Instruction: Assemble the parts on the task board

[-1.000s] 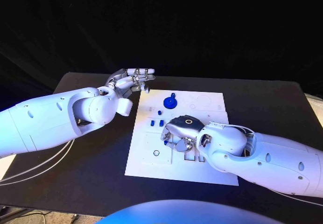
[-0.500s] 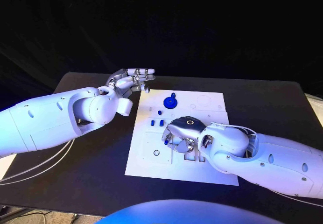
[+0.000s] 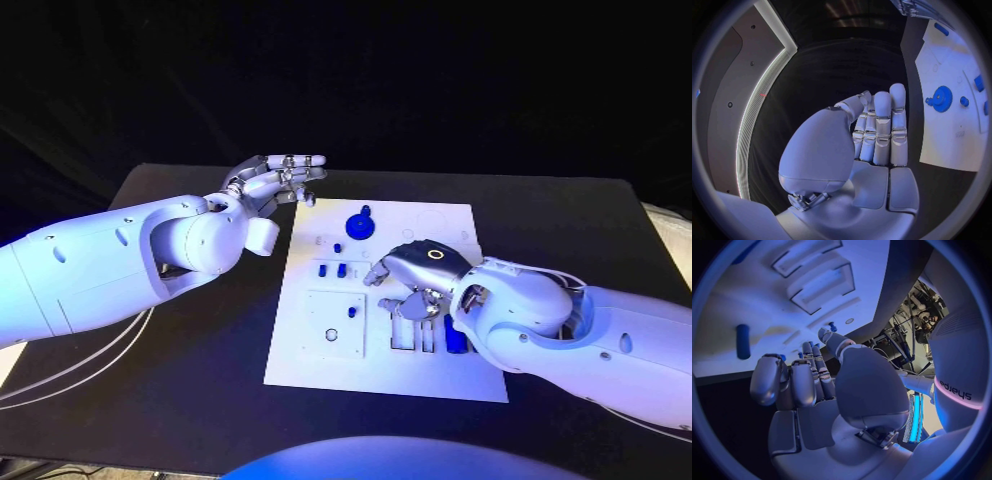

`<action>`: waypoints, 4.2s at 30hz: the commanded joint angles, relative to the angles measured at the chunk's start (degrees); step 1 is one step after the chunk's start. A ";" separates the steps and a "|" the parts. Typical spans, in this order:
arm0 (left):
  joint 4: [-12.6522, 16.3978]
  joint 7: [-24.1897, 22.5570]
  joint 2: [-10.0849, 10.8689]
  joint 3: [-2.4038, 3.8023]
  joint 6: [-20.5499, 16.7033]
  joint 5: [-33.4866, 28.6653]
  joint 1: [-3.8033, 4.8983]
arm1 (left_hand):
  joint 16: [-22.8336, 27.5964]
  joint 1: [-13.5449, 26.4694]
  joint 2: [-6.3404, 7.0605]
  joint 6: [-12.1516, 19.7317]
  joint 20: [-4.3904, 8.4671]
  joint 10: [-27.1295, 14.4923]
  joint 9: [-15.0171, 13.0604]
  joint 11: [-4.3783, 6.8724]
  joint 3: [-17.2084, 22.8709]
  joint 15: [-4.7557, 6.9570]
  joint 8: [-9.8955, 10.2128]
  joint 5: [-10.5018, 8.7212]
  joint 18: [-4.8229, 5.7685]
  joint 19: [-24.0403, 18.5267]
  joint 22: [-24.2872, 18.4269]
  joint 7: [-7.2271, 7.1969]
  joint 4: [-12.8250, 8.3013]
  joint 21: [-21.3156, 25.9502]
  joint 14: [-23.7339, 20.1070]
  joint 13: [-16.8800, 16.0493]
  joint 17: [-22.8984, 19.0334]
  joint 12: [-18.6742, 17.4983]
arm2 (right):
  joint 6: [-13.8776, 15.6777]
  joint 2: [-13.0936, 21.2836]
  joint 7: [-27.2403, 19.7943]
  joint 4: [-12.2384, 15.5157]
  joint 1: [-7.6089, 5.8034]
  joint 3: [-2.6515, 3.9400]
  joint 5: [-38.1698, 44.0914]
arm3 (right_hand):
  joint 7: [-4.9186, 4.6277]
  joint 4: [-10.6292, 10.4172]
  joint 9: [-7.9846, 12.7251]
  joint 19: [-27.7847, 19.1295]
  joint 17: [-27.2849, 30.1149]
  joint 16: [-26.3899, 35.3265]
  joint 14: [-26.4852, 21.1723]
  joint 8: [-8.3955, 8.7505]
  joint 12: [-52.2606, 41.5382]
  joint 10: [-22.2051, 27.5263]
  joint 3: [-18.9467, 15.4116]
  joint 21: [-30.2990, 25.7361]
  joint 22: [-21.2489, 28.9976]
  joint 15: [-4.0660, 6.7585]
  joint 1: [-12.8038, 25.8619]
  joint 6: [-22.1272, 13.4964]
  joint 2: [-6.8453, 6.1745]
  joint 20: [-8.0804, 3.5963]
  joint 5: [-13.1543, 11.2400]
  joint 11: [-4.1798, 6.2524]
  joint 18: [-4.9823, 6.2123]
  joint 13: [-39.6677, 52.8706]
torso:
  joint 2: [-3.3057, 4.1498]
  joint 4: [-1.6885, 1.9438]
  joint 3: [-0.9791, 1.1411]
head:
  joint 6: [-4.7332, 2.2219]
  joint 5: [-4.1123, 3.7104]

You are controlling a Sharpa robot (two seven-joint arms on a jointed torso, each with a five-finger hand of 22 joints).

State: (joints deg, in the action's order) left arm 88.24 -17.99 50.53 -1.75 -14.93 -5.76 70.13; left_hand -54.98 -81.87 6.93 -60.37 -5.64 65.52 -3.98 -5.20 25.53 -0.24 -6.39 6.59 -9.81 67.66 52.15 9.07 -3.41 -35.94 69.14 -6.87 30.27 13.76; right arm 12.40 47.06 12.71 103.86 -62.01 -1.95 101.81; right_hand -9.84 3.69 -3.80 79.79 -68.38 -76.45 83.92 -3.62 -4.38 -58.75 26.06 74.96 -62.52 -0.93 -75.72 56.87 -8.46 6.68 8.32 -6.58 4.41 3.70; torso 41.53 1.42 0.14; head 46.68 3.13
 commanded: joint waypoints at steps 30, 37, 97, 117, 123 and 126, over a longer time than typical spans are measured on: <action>0.12 0.32 -0.33 -0.05 1.70 0.88 -0.17 | -0.33 -0.07 -0.52 0.07 -0.20 -0.60 0.06 0.02 -0.02 -0.01 -0.38 0.35 -0.63 -0.44 0.00 0.35 -0.36 0.28 -0.55 -0.11 -0.11 0.26 | -3.60 7.65 3.69 -0.76 -2.56 0.11 -1.54 | 1.93 -1.26 -0.19 -0.12 0.22 0.41 2.14 -0.29 -1.03 -0.21 -2.79 -0.48 0.07 0.84 -0.55 1.43 0.53 -0.63 -1.09 1.23 0.99 0.00 | 0.01 0.00 -0.06 | -1.10 -1.63; 0.14 0.45 -0.38 -0.05 1.90 0.95 -0.17 | -0.34 0.01 -0.57 0.08 -0.22 -0.66 0.06 -0.01 -0.05 -0.04 -0.39 0.35 -0.62 -0.46 0.01 0.37 -0.34 0.29 -0.58 -0.13 -0.14 0.34 | -4.94 6.44 3.68 -1.79 -2.51 0.09 -1.86 | 1.72 -1.90 -0.26 0.03 0.23 0.38 2.19 -0.41 -2.25 -2.66 -2.44 -0.50 0.06 0.83 -0.47 2.54 1.06 -0.68 -1.09 1.38 0.95 0.03 | -0.04 0.03 -0.05 | -0.88 -1.63; 0.05 0.56 -0.98 -0.05 2.54 1.46 -0.18 | -0.37 0.05 -0.70 0.11 -0.25 -0.79 0.06 0.00 -0.07 -0.06 -0.43 0.43 -0.62 -0.53 0.04 0.36 -0.42 0.34 -0.69 -0.19 -0.21 0.60 | 1.15 -2.87 -2.75 1.36 -0.69 0.00 -14.69 | 2.69 -2.00 -1.32 1.01 -1.25 -0.91 2.70 -2.54 -3.59 -11.97 1.40 0.33 -1.28 2.42 -1.89 9.50 3.63 -2.43 -0.68 3.33 0.69 0.58 | -0.10 0.05 -0.19 | -0.86 -0.19; -0.02 0.61 -1.46 -0.04 2.82 1.47 -0.18 | -0.38 0.02 -0.73 0.13 -0.26 -0.89 0.06 -0.02 -0.05 -0.06 -0.45 0.48 -0.63 -0.57 0.06 0.38 -0.50 0.36 -0.76 -0.22 -0.24 0.71 | -3.59 -8.57 -1.96 -1.97 1.67 -0.77 -7.78 | 2.68 -2.02 -1.32 0.96 -1.20 -0.87 2.67 -2.52 -3.50 -11.93 1.31 0.27 -1.19 2.40 -1.77 9.47 3.60 -2.43 -0.58 3.30 0.70 0.57 | -0.05 -0.05 -0.04 | 0.05 0.84; -0.02 0.72 -1.46 -0.04 2.96 1.91 -0.18 | -0.38 0.07 -0.76 0.15 -0.26 -0.94 0.07 -0.04 -0.06 -0.07 -0.45 0.50 -0.62 -0.59 0.07 0.40 -0.49 0.37 -0.79 -0.23 -0.26 0.75 | -4.75 -8.69 -1.44 -2.25 1.76 -0.78 -7.16 | 2.69 -2.01 -1.33 0.97 -1.21 -0.88 2.67 -2.52 -3.49 -11.95 1.32 0.30 -1.23 2.40 -1.77 9.49 3.63 -2.43 -0.52 3.31 0.70 0.57 | -0.05 -0.08 -0.05 | 0.22 1.04; -0.01 0.75 -1.49 -0.04 3.03 2.08 -0.18 | -0.38 0.07 -0.76 0.15 -0.26 -0.94 0.07 -0.04 -0.06 -0.07 -0.45 0.50 -0.62 -0.59 0.07 0.40 -0.49 0.37 -0.79 -0.23 -0.26 0.75 | -5.67 -8.86 -1.28 -2.27 1.78 -0.78 -7.18 | 2.69 -2.02 -1.33 0.96 -1.21 -0.88 2.67 -2.52 -3.48 -11.95 1.30 0.28 -1.21 2.40 -1.75 9.49 3.63 -2.43 -0.50 3.31 0.70 0.57 | -0.01 -0.06 -0.05 | 0.31 0.94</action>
State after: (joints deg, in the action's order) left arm 88.14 -17.05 49.17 -1.84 -13.10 -4.28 69.93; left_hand -54.98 -81.64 6.70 -60.37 -5.85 65.10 -4.00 -5.20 25.37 -0.34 -6.60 6.82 -9.80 67.46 52.16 9.07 -3.57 -35.94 68.61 -7.05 30.08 14.16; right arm 9.22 38.36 11.01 101.57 -60.30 -2.72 93.04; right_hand -7.14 1.52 -5.07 80.83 -69.55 -77.34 84.03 -5.89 -8.06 -70.84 27.50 75.44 -63.70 1.03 -78.04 66.08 -4.78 4.41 7.54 -3.20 4.41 4.25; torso 41.50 1.34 0.10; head 46.90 4.12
